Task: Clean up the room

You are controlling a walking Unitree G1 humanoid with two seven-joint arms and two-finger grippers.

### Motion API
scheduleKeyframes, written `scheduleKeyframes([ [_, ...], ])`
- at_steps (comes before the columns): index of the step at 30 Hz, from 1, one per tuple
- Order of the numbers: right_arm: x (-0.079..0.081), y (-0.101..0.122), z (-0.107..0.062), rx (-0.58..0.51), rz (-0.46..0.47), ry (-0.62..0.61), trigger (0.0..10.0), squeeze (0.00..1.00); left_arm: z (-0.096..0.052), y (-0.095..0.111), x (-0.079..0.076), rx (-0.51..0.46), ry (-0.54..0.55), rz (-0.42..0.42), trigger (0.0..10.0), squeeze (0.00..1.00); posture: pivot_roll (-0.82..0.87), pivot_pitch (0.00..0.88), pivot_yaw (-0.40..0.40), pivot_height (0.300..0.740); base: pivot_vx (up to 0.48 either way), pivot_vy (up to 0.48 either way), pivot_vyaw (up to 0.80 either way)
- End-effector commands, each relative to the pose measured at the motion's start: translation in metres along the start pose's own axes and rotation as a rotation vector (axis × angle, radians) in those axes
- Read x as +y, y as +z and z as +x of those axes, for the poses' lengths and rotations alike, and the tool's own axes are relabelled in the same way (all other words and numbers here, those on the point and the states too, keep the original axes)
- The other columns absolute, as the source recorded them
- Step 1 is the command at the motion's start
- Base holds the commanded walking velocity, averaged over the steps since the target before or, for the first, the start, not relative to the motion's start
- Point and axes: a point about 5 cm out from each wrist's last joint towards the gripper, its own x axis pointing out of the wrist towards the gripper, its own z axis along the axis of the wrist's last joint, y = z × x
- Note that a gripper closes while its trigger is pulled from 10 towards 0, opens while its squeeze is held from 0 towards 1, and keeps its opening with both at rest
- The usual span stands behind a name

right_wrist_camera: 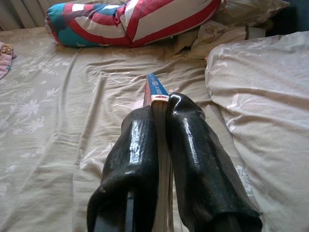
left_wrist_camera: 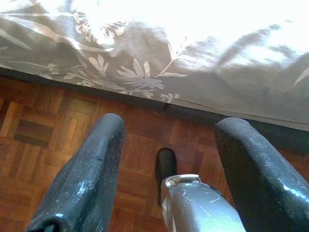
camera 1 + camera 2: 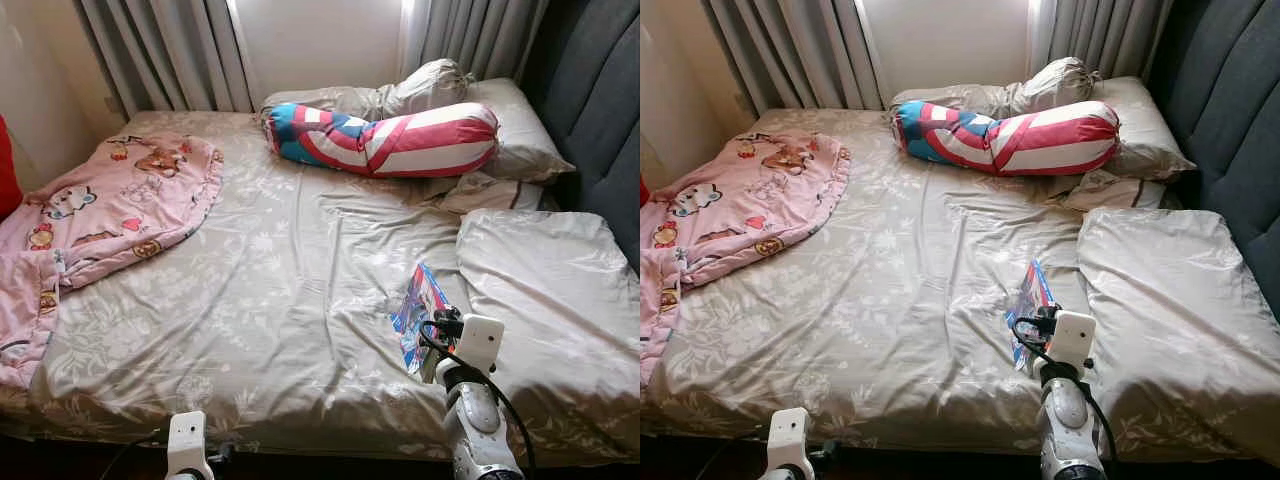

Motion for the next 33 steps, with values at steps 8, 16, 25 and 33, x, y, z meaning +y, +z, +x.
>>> scheduleKeyframes([
  [8, 0.0037, 0.0047, 0.0033, -0.021, -0.006, 0.018, 10.0, 0.0, -0.0009, -0.0046, -0.001, 0.02, -0.003, 0.015, 10.0, 0.0, 0.05, 0.024, 0.017, 0.74, 0.266, 0.0, 0.0],
  [16, 0.003, 0.0047, 0.0035, -0.019, -0.009, 0.018, 10.0, 0.0, -0.0001, -0.0021, 0.0, 0.02, -0.002, 0.016, 10.0, 0.0, 0.05, 0.025, 0.017, 0.74, 0.294, 0.0, 0.0],
  [25, 0.0022, 0.0043, 0.0032, -0.02, -0.011, 0.017, 10.0, 0.0, -0.0013, -0.0049, 0.0026, 0.022, 0.006, 0.03, 10.0, 0.0, 0.05, 0.027, 0.016, 0.74, 0.165, 0.0, 0.0],
  [33, 0.0019, 0.0042, 0.0027, -0.025, -0.005, 0.015, 10.0, 0.0, -0.0011, -0.0052, 0.0004, 0.024, 0.001, 0.031, 10.0, 0.0, 0.05, 0.029, 0.016, 0.74, 0.0, 0.0, 0.0],
])
